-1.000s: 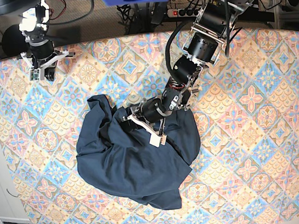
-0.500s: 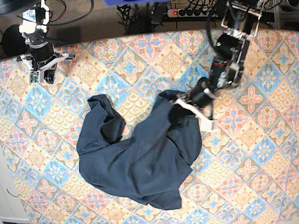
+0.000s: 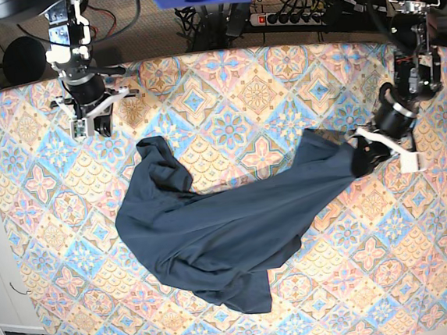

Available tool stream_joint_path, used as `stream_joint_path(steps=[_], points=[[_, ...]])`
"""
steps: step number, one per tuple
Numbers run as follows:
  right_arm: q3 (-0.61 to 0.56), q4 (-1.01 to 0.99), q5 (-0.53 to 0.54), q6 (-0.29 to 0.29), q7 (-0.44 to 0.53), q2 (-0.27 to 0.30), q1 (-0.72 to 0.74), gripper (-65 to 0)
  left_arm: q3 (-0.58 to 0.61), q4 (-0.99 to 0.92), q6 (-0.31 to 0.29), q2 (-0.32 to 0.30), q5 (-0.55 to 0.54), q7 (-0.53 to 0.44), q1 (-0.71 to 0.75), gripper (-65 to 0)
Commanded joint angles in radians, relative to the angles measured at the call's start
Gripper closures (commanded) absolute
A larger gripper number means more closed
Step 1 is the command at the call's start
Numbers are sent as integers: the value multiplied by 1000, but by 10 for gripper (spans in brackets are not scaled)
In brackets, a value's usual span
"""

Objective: Layout the t-shirt on the table in an organized manner, then fold the t-shirt properly
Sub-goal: 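Grasp the t-shirt fabric with the left gripper and lift it, then grasp a t-shirt edge with the right gripper and pull it apart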

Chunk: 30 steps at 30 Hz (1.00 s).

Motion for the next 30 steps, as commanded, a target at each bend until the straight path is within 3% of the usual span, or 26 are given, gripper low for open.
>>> stream_joint_path(steps=[1,8,11,17,24,30], points=[[2,21,3,2,14,8,10,0,-37,26,-9,-28,-9,-15,9,0],[-14,18,3,2,-21,8,82,-1,-274,26,-9,-40,-8,-14,136,0],[-14,18,4,2,-21,8,107,-57,-327,14,-9,-39,-6,-14,167,0],[-21,13,32,2,-86,8,155,-188,-346,-110,-6,-34,-6,-14,173,0],[-39,8,286,2,-103,8,260,-195,-363,-201,-5,-34,-8,-14,170,-9],[-113,-41,311,4,-152,6,270,-196,-381,-201,-5,-33,-6,-14,171,-86]])
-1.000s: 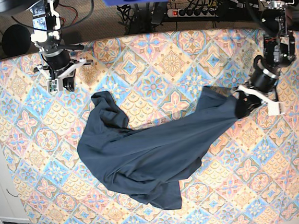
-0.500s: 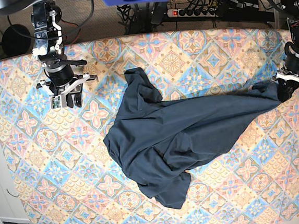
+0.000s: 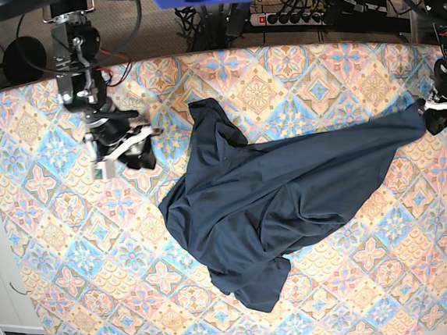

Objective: Layout the t-shirt on the table in an organized manner, then fold the t-shirt properly
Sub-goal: 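Grasp a t-shirt edge with the right gripper and pull it apart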

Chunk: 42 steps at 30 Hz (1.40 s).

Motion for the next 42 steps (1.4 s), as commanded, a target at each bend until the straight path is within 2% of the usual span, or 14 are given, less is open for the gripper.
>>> stream_joint_path(steps=[1,10,14,20,25,30,34,37,39,42], points=[[-15,11,9,12,24,4,12,-196,-10,15,-10,-22,-8,-21,-6,-89],[-122,-84,9,12,3,1,102,-196,-7,15,-10,11,-8,-19,-1,-96],[-130,-118,11,12,3,-2,102,-196,-15,15,-10,36,-8,47,-11,-97],[-145,-162,11,14,3,-29,107,-196,-10,17,-10,40,-8,55,-11,-96],[-170,-169,11,61,3,-29,174,-196,-10,17,-10,40,-8,55,-11,-95],[-173,-195,11,69,3,-29,180,-196,-10,18,-10,40,-8,55,-9,-94],[-173,-211,11,72,3,-54,180,-195,-9,17,-10,40,-8,55,-9,-94],[-174,-253,11,109,-25,-55,180,-192,-9,17,-10,40,-8,55,-9,-94],[-173,-257,11,130,-34,-60,182,-160,-9,17,-10,40,-8,55,-9,-94],[-165,-254,11,147,-33,-71,182,-26,-9,17,-10,40,-8,55,-9,-94]])
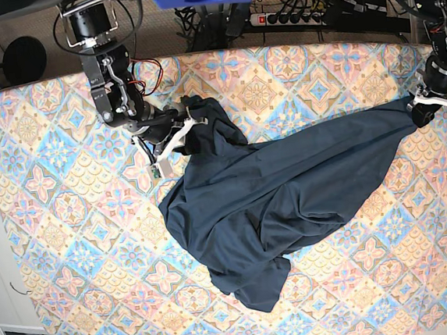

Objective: Layout the t-shirt on the table in an organized manner, then fold the t-shirt properly
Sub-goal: 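Grasp a t-shirt edge with the right gripper and pull it apart, then stretch the t-shirt between both grippers and lay it flat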

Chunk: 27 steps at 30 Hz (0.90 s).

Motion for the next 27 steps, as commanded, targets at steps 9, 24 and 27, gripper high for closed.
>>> stream_joint_path(steps=[9,24,27], points=[[179,175,10,12,24,7,13,-6,-6,16,-12,-6,-4,-20,-2,-94],[374,311,10,12,95,131,-116,-4,69,15,-12,4,2,-19,-2,-97],[392,311,9,12,95,131,-128,-3,75,15,-12,4,2,-19,-4,-97]])
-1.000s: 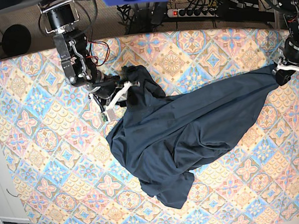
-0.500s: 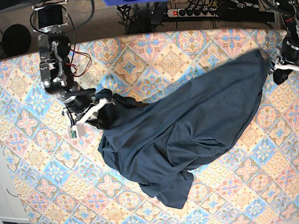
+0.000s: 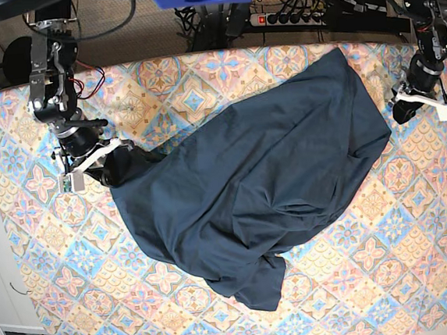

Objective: Layout the t-shirt on the table in an organized manner, then fold the t-shirt properly
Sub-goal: 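Stretch the t-shirt between both grippers and lay it flat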

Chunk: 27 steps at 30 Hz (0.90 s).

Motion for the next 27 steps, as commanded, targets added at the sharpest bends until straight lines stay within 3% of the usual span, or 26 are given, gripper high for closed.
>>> stream_joint_path(steps=[1,8,12,16,21,27], points=[[21,20,3,2,33,15,13,-3,-9,15,-5,-21,-9,-19,-3,-97],[143,17,2,-2,32,9,19,-7,-7,15,-5,-10,-16,-19,-81,-109],[149,17,2,-2,32,9,16,-7,14,-1,-3,14,-9,24,-161,-214],[144,17,2,-2,30,9,18,-7,148,-76,-3,14,-9,116,-268,-319],[144,16,2,-2,30,9,19,-7,301,-59,-5,7,-2,128,-313,-313],[143,14,2,-2,30,9,19,-7,398,-22,-5,-22,197,128,-314,-314]])
